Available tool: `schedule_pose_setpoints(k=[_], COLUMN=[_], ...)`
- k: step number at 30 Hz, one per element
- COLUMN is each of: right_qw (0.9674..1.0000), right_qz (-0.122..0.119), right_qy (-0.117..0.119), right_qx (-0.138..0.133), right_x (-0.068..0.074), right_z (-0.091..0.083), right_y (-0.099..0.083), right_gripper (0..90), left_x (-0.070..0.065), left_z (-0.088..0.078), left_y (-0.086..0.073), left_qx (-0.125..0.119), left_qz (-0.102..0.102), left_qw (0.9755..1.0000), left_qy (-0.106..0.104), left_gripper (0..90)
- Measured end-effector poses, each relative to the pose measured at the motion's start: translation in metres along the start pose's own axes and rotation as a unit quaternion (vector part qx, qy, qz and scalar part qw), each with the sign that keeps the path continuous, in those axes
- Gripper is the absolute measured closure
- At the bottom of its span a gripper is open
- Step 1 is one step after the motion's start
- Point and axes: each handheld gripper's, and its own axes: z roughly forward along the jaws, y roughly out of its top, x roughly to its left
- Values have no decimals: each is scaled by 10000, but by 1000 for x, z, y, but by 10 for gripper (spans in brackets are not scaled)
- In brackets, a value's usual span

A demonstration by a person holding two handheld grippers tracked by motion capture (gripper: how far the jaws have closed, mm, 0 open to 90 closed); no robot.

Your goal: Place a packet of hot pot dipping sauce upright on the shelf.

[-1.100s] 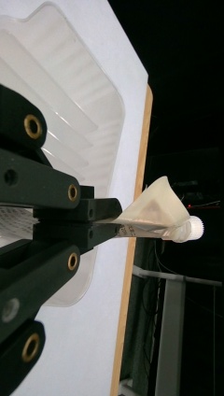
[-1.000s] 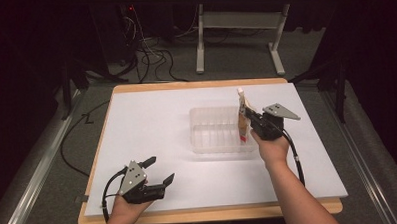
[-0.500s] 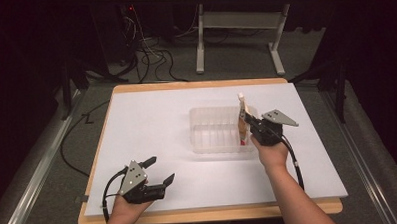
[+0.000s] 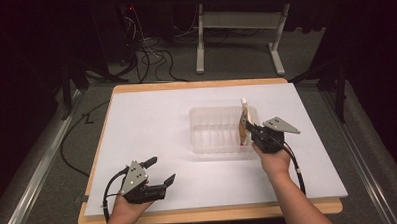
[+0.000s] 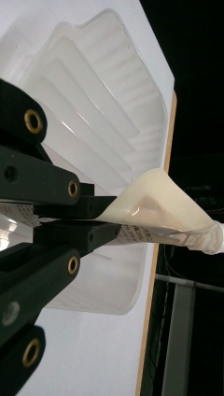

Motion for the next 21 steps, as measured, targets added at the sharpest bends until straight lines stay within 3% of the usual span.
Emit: schedule_pose_setpoints(k=[10, 21], right_qw=[9999, 9993], right_qz=[-61, -241], right_qy=[63, 258], right_qx=[86, 80], right_x=[1, 4], right_z=[0, -2], right_y=[1, 10], right_gripper=[806, 568], left_x=[0, -1], left_z=[0, 1], left_y=[0, 0], left_qx=[1, 41], left_qz=[1, 25], left_qw=[10000, 10000], left_qy=[-1, -31], left_gripper=[205, 205])
